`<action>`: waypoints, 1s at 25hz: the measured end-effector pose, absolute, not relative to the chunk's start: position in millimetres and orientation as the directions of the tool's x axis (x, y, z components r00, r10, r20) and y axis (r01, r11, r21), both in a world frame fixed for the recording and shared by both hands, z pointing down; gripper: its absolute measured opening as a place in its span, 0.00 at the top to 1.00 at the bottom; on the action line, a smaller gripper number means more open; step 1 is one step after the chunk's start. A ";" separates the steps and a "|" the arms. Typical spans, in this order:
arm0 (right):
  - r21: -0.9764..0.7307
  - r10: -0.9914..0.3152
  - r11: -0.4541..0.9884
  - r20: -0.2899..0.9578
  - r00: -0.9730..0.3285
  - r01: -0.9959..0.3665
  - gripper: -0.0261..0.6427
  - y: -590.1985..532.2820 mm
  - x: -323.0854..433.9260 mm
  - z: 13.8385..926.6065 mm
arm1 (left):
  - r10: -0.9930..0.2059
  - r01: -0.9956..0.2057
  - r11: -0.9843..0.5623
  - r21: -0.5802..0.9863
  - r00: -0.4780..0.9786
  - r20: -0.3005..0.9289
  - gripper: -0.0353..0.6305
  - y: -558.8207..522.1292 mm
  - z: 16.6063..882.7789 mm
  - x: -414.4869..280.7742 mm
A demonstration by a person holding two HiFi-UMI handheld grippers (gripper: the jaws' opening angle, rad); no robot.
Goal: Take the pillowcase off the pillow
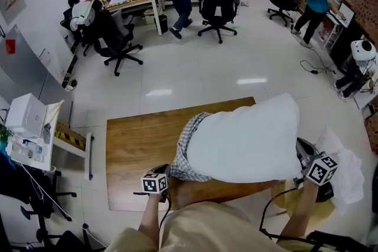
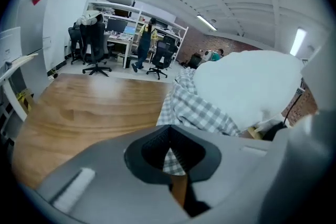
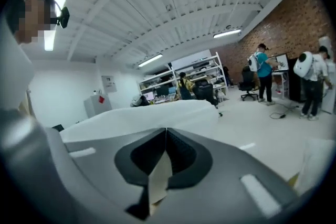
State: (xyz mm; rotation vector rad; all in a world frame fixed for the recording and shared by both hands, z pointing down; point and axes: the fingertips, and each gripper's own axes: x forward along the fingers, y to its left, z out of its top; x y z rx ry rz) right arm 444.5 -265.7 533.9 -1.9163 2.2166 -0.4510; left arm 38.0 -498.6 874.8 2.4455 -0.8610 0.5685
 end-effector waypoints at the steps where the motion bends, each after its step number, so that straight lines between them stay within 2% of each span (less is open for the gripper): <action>1: -0.343 -0.986 0.104 0.089 -0.143 -0.933 0.95 -262.3 450.5 549.7 | -0.457 -0.656 -0.696 0.291 0.718 0.526 0.95 -499.5 874.2 40.8; 9: -0.416 -0.926 -0.115 0.375 -0.054 -0.902 0.95 -232.6 471.1 721.0 | -0.442 -0.639 -0.716 0.281 0.727 0.526 0.95 -508.2 879.7 50.9; 15: -0.464 -0.820 -0.181 0.557 -0.127 -0.867 0.96 -229.4 433.6 856.7 | -0.450 -0.642 -0.709 0.292 0.730 0.514 0.95 -511.7 871.0 53.7; 19: -0.539 -0.804 -0.197 0.566 -0.180 -0.819 0.95 -239.8 393.2 901.0 | -0.453 -0.646 -0.704 0.293 0.728 0.515 0.95 -514.2 868.3 48.9; 25: -0.577 -0.824 -0.113 0.509 -0.248 -0.809 0.95 -284.0 351.0 932.3 | -0.455 -0.654 -0.697 0.294 0.720 0.524 0.95 -515.2 879.1 44.0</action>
